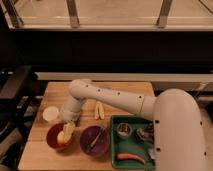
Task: Place apple in table surface
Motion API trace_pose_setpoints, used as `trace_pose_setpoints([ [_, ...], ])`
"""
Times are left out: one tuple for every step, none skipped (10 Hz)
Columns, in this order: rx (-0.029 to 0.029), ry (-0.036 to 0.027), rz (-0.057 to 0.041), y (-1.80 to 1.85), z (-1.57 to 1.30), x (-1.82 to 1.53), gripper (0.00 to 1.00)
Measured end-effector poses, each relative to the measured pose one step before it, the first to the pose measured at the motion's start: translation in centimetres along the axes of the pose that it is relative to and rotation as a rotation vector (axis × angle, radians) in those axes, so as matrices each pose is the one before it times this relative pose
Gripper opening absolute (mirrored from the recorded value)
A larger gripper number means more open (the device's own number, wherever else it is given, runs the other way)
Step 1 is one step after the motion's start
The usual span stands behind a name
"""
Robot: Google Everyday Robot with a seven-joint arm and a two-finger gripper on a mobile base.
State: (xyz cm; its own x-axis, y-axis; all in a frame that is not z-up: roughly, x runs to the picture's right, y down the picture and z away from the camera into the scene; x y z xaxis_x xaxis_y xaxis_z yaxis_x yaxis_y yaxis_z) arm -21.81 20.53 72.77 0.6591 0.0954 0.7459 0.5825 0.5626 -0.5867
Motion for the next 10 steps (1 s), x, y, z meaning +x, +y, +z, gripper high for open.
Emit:
trace_pose_setpoints([
  [-0.01247,0.00341,0.00322,0.013,0.189,0.209,0.73],
  [-0.01805,0.00709,0.00396,-0.039,0.333,0.322,0.73],
  [-0.0264,0.01236,0.00683,-0.141,0.728,0.62,0.73],
  [-0.01395,0.00793,0.00791,-0.086,0.431,0.426,0.73],
  [-0.02175,0.01381,0.01547,-0.117,0.515,0.571,0.73],
  [-0.01186,0.00737,0.01026,-0.102,0.349,0.347,0.73],
  [-0.0093,0.00458,0.00814,-0.06,0.262,0.285,0.73],
  [-0.0049,0.00198,0.00635,-0.04,0.131,0.24,0.73],
  [-0.00575,0.00312,0.0051,-0.048,0.116,0.189,0.73],
  [-0.00397,0.00328,-0.00081,-0.081,0.104,-0.099,0.73],
])
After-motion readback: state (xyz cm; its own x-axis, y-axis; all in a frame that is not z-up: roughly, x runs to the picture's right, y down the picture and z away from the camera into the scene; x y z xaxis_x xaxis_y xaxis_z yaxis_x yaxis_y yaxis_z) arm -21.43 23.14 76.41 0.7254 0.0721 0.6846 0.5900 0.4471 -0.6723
